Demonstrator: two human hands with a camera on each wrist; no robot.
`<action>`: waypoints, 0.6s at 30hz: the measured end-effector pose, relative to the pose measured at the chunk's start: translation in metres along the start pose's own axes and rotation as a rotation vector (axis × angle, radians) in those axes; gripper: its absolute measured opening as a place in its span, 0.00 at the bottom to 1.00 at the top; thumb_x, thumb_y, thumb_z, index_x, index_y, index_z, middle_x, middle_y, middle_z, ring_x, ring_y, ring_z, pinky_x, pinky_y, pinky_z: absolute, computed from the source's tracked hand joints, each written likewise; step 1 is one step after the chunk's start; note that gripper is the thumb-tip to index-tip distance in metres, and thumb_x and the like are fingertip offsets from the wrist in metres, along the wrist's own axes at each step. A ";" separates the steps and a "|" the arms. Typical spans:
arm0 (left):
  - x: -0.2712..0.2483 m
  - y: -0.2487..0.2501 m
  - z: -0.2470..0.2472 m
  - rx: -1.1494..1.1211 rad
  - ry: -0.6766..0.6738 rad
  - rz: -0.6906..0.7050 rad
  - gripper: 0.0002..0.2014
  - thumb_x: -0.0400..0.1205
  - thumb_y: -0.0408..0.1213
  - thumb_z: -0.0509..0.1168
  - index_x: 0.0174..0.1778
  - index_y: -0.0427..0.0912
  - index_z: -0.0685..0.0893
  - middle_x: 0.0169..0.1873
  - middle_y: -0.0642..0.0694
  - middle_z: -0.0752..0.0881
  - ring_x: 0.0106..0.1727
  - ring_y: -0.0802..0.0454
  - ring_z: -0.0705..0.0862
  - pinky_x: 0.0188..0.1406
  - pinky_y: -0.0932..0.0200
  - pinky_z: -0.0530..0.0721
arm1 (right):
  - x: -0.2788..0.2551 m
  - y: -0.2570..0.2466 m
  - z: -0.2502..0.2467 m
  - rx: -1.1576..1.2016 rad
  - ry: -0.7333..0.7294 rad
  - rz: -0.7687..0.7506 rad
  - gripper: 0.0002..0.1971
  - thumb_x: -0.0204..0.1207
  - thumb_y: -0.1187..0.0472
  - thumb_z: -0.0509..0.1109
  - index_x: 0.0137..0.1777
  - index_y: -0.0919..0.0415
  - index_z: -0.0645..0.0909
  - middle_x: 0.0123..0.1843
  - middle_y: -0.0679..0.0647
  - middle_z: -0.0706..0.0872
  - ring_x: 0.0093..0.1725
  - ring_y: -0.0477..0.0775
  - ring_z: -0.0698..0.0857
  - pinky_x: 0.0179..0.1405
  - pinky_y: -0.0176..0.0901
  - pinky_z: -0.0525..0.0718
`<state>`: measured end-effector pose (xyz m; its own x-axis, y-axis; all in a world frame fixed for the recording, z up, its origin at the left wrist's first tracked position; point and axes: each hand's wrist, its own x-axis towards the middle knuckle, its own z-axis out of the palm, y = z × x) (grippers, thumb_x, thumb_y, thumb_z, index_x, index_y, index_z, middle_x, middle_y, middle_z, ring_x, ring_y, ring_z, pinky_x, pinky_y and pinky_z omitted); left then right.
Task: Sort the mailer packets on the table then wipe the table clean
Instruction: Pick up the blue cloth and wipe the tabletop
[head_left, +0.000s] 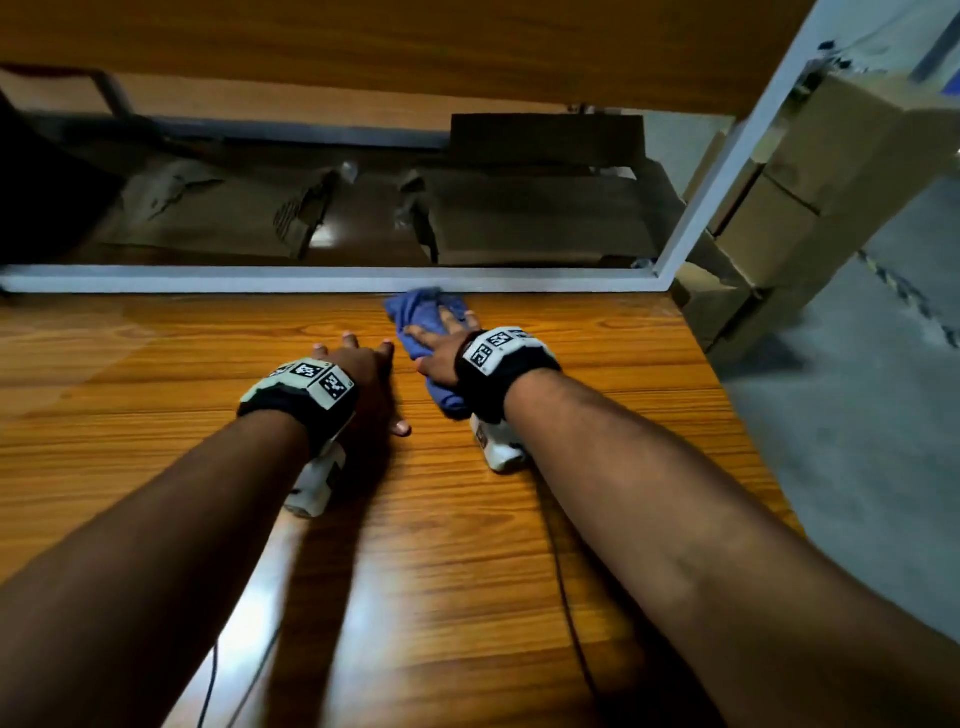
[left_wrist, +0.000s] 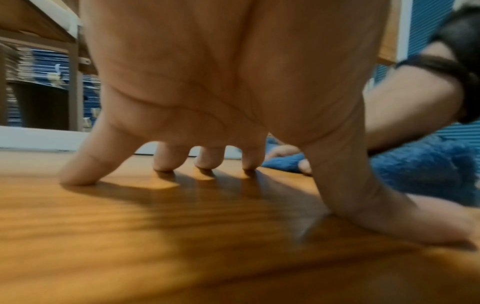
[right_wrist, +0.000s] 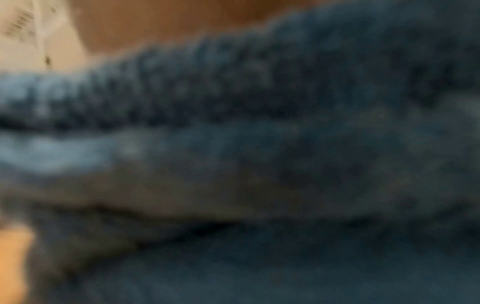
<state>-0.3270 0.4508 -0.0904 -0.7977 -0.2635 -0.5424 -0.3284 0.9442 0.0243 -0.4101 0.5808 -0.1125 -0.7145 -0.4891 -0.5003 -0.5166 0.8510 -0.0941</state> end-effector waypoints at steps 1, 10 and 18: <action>-0.002 -0.001 -0.001 0.000 -0.012 0.007 0.40 0.82 0.53 0.63 0.84 0.59 0.45 0.83 0.33 0.40 0.80 0.21 0.47 0.77 0.29 0.58 | -0.004 0.015 -0.002 0.023 0.021 0.015 0.31 0.79 0.36 0.52 0.80 0.27 0.43 0.85 0.52 0.33 0.83 0.68 0.36 0.81 0.67 0.41; -0.011 0.008 -0.005 0.065 -0.027 -0.006 0.59 0.67 0.61 0.76 0.84 0.59 0.41 0.83 0.33 0.38 0.80 0.20 0.45 0.76 0.27 0.60 | -0.059 0.149 -0.010 0.180 0.154 0.404 0.32 0.82 0.44 0.53 0.81 0.33 0.40 0.84 0.56 0.27 0.84 0.69 0.49 0.81 0.58 0.49; -0.014 0.005 -0.005 0.074 -0.026 0.003 0.50 0.75 0.52 0.72 0.84 0.60 0.42 0.83 0.35 0.39 0.80 0.21 0.45 0.75 0.27 0.62 | -0.033 0.034 0.013 0.060 0.017 0.070 0.30 0.82 0.38 0.51 0.81 0.29 0.42 0.85 0.50 0.30 0.82 0.68 0.32 0.81 0.68 0.39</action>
<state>-0.3199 0.4582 -0.0786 -0.7847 -0.2566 -0.5642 -0.2874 0.9572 -0.0357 -0.3978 0.6279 -0.1106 -0.7557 -0.4311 -0.4929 -0.4368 0.8927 -0.1111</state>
